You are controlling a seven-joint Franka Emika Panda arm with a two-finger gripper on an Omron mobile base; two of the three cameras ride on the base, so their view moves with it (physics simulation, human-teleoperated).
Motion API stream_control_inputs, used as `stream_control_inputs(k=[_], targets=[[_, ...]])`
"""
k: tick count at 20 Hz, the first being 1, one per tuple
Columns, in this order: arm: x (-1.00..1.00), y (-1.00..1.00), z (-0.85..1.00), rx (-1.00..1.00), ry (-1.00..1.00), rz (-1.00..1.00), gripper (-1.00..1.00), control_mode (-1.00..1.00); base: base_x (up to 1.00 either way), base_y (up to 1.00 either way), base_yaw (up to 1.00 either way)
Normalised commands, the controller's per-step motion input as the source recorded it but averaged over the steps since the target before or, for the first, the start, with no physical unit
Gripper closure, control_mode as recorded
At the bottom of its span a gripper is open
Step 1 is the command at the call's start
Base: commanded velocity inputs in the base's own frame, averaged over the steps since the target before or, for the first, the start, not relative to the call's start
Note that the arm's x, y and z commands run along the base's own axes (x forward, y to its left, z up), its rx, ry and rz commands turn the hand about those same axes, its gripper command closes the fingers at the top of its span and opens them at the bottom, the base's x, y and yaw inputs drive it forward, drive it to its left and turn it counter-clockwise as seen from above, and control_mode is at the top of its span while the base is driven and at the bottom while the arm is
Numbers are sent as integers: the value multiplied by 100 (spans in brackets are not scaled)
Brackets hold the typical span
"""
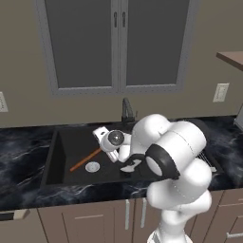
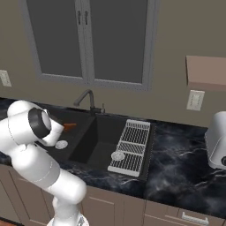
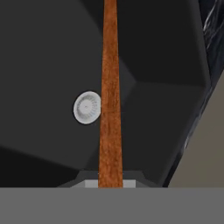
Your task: Move the cutting board and knife to the sink. Then move spray from the cabinet to the counter.
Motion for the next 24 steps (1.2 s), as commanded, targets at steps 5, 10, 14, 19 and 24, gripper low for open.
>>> stream_control_inputs(k=[5,10,14,19,24], targets=[[0,2,-18,0,3,0,100,-100,0,0,0],[2,8,-14,0,6,0,-100,-100,0,0,0],[0,0,-6,0,0,0,-100,-100,0,0,0],[0,0,-6,0,0,0,-100,-100,0,0,0],[0,0,-2,0,0,0,-100,-100,0,0,0]])
